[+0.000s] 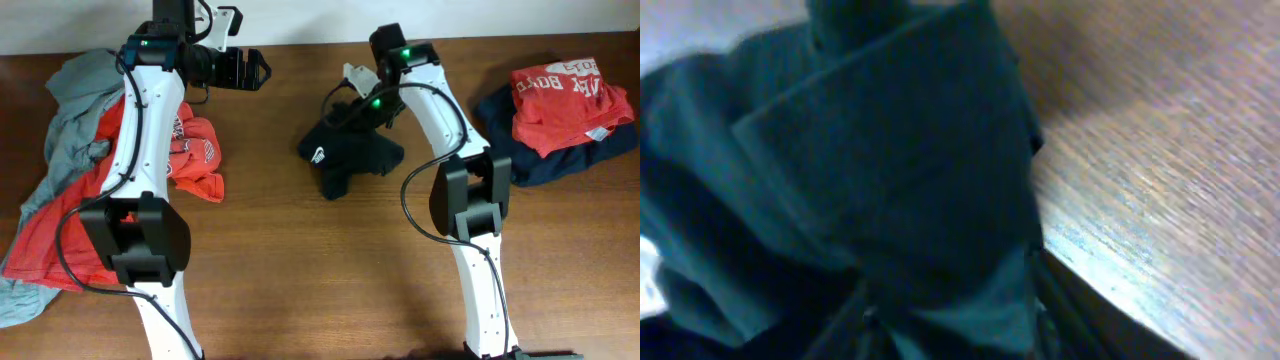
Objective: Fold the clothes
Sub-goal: 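Lower the right gripper onto the black bundle and grasp it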
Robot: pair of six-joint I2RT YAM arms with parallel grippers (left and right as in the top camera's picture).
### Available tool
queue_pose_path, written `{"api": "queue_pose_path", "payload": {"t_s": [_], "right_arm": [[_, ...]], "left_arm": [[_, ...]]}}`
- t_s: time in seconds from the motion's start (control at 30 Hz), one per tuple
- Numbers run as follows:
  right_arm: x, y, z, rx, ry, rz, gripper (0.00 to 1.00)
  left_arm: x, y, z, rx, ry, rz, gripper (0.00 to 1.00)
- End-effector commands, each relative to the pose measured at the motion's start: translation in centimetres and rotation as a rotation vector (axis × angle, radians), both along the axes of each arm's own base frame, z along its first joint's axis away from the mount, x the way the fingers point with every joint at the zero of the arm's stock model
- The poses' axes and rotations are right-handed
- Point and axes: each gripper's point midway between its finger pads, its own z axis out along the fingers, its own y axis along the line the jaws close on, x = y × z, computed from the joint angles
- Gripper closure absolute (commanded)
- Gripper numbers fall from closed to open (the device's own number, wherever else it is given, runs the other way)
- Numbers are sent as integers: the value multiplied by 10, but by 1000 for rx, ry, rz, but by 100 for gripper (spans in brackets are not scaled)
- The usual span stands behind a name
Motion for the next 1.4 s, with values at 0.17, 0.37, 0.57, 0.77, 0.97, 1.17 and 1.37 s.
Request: {"api": "queue_pose_path", "payload": {"t_s": [0.17, 0.37, 0.57, 0.77, 0.97, 1.17, 1.37], "right_arm": [[16, 4, 13, 42, -53, -48, 82], [31, -19, 23, 71, -55, -195, 86], [51, -68, 29, 179, -8, -461, 87], [40, -81, 42, 328, 124, -566, 1], [22, -72, 78, 414, 216, -636, 1], [-20, -62, 87, 345, 412, -798, 1], [-34, -62, 84, 303, 549, -1029, 1]], "left_arm": [[1, 1, 4, 21, -25, -19, 1], [1, -2, 4, 30, -34, -39, 1], [-1, -8, 4, 36, -40, -60, 1], [-1, -10, 4, 39, -42, -67, 1], [0, -8, 3, 53, -42, -61, 1], [2, 1, 0, 101, -44, -38, 1], [3, 12, -4, 148, -39, -3, 1]]}}
